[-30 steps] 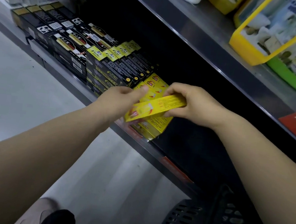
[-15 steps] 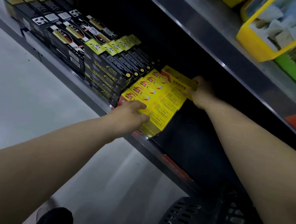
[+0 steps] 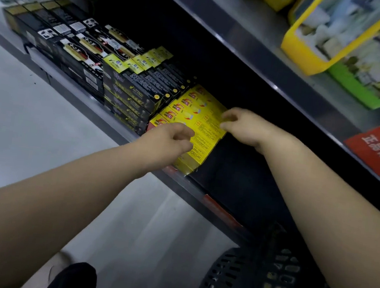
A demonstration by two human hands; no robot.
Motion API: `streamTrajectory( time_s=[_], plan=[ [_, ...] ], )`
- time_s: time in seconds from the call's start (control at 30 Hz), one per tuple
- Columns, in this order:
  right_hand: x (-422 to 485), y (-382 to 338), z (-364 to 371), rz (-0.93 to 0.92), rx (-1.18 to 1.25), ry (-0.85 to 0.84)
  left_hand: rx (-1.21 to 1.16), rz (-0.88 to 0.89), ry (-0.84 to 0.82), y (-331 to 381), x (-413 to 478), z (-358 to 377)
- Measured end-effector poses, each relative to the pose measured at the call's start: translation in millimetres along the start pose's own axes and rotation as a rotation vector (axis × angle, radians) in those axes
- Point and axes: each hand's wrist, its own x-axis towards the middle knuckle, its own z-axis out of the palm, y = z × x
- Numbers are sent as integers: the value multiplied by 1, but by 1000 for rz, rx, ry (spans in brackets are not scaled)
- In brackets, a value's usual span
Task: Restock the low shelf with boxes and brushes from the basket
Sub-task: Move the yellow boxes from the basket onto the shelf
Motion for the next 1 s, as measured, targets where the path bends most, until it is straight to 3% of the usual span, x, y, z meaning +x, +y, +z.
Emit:
streamTrajectory(
  time_s=[0.27, 0.5, 0.7, 0.83, 1.0],
  plan=[
    [-187, 43, -56, -191, 549, 25, 137, 212, -141, 90, -60, 37],
    [-288, 136, -24, 34, 779, 84, 354, 408, -439, 123, -123, 113],
    [-313, 215, 57, 255, 347, -87, 448, 428, -582, 103, -147, 165],
    [-313, 227, 109, 148, 136, -320, 447, 409, -572, 80, -159, 179],
    [-305, 217, 131, 21, -222, -325, 542, 421, -558, 79, -156, 183]
  ],
)
